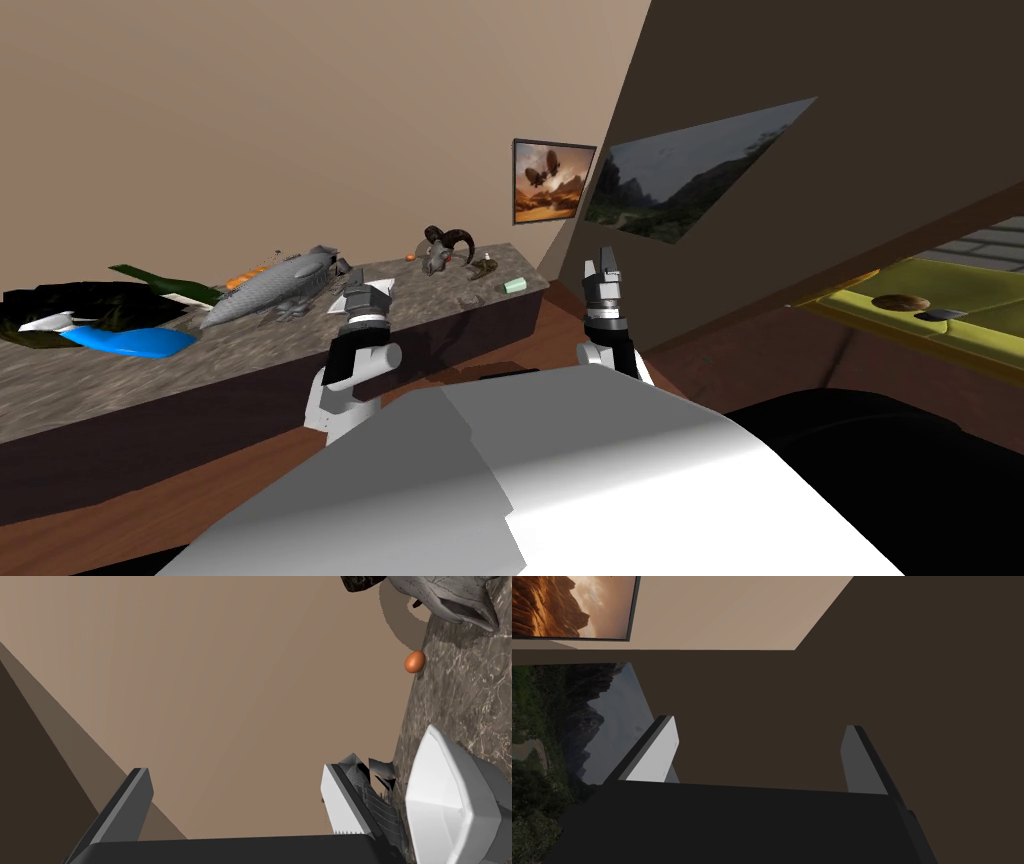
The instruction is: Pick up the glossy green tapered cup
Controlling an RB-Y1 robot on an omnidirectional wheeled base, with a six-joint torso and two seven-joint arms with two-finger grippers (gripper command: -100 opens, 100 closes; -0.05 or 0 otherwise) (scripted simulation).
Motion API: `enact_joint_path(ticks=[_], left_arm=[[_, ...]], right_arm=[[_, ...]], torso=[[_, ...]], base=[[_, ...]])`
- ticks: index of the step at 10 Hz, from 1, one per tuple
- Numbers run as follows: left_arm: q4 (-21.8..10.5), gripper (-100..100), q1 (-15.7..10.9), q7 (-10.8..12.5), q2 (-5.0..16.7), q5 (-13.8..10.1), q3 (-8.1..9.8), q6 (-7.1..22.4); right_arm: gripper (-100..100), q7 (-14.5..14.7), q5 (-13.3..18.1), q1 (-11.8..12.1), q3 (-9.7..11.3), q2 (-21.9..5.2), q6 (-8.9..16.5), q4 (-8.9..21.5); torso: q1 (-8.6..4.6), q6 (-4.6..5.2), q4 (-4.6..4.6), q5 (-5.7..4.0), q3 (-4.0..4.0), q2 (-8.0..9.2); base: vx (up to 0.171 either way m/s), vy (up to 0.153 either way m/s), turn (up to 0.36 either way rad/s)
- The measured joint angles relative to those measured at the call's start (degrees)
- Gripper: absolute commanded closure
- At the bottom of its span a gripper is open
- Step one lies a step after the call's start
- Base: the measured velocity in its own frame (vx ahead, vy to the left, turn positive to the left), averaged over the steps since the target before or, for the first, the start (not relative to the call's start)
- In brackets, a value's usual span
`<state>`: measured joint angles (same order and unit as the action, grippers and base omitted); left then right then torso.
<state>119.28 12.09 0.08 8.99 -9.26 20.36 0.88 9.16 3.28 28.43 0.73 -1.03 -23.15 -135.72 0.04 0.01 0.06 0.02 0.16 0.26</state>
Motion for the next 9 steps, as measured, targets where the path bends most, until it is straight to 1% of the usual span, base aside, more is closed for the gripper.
enact_joint_path(ticks=[1, 2, 4, 5, 6, 7, 8, 9], left_arm=[[-0.04, -100, -0.3, 0.0, -0.07, 0.01, 0.22, 1.33], [-1.55, -100, -1.84, 0.1, -0.04, -0.11, 1.35, 2.63], [-1.53, -100, -2.21, 0.26, -0.23, -0.24, 2.21, 5.36], [-2.49, -100, -3.42, 0.4, -0.37, -0.3, 3.27, 6.81], [-3.15, -100, -3.92, 0.59, -0.24, -0.48, 3.97, 8.3], [-4.75, -100, -5.55, 0.81, -0.21, -0.53, 5.21, 9.67], [-4.99, -100, -6.1, 0.96, -0.28, -0.59, 5.92, 11.31], [-5.17, -100, -6.58, 1.0, -0.27, -0.53, 6.18, 12.86]], right_arm=[[0, 0.0, 0.0, 0.0, 0.0, 0.0, 0.0, 0.0], [0, 0.0, 0.0, 0.0, 0.0, 0.0, 0.0, 0.0], [0, 0.0, 0.0, 0.0, 0.0, 0.0, 0.0, 0.0], [0, 0.0, 0.0, 0.0, 0.0, 0.0, 0.0, 0.0], [0, 0.0, 0.0, 0.0, 0.0, 0.0, 0.0, 0.0], [0, 0.0, 0.0, 0.0, 0.0, 0.0, 0.0, 0.0], [0, 0.0, 0.0, 0.0, 0.0, 0.0, 0.0, 0.0], [0, 0.0, 0.0, 0.0, 0.0, 0.0, 0.0, 0.0]], torso=[[-0.06, 0.0, -0.02, -0.02, -0.05, -0.09], [-0.05, -0.01, -0.02, -0.01, -0.03, -0.04], [-0.06, 0.0, -0.02, -0.02, -0.06, -0.11], [-0.04, -0.01, -0.02, -0.01, -0.03, -0.05], [-0.02, 0.0, 0.0, -0.01, -0.01, -0.02], [0.01, -0.01, 0.0, 0.0, 0.0, 0.01], [-0.02, 0.0, 0.0, -0.01, 0.0, -0.01], [-0.06, 0.01, -0.02, -0.02, -0.06, -0.11]], base=[[-0.063, 0.005, 0.088], [-0.06, 0.014, 0.049], [-0.044, 0.01, 0.043], [-0.068, 0.016, 0.044], [-0.076, 0.023, 0.076], [-0.062, 0.018, 0.038], [-0.026, 0.007, -0.005], [-0.038, 0.017, 0.07]])
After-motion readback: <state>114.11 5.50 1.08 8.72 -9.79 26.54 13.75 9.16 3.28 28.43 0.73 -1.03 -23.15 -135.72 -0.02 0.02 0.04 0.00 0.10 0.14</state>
